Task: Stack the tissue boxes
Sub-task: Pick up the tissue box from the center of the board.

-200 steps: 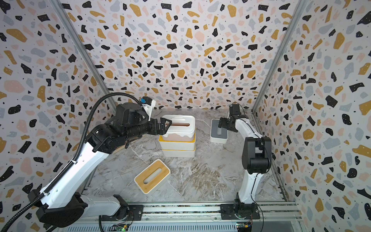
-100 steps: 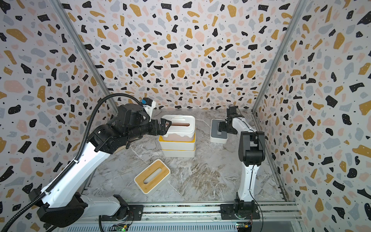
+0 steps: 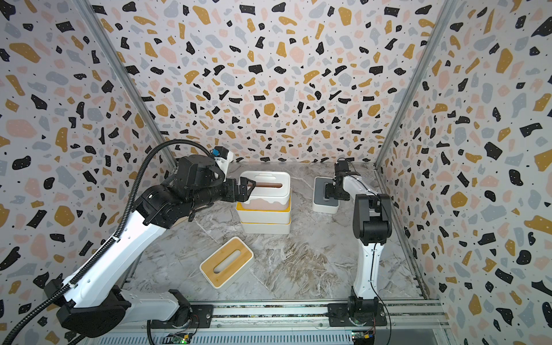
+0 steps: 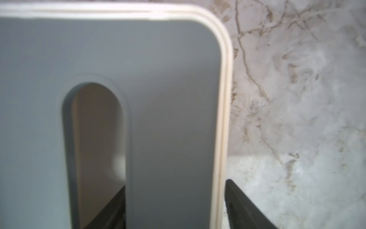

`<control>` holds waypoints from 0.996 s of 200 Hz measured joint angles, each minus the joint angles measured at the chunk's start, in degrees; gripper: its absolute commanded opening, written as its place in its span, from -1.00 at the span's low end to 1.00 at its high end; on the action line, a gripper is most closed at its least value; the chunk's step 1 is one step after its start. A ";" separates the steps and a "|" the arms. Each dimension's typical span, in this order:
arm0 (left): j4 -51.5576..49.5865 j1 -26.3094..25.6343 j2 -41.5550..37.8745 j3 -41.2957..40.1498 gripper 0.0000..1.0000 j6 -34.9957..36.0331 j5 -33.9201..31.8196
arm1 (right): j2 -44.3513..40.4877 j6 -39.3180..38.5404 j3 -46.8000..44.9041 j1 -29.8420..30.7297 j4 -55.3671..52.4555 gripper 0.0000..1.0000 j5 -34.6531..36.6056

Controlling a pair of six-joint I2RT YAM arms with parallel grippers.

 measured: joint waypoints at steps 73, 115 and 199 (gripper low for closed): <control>-0.02 0.00 -0.02 0.00 0.99 0.00 -0.15 | 0.00 0.22 0.00 1.44 -0.04 -0.01 0.66; -0.02 0.00 -0.04 0.00 0.99 0.02 -0.24 | 0.00 -0.02 -0.02 1.70 -0.11 -0.20 1.46; -0.07 0.50 -1.01 0.00 0.99 0.02 -0.81 | -1.95 0.28 -0.04 1.44 -0.33 -0.49 0.35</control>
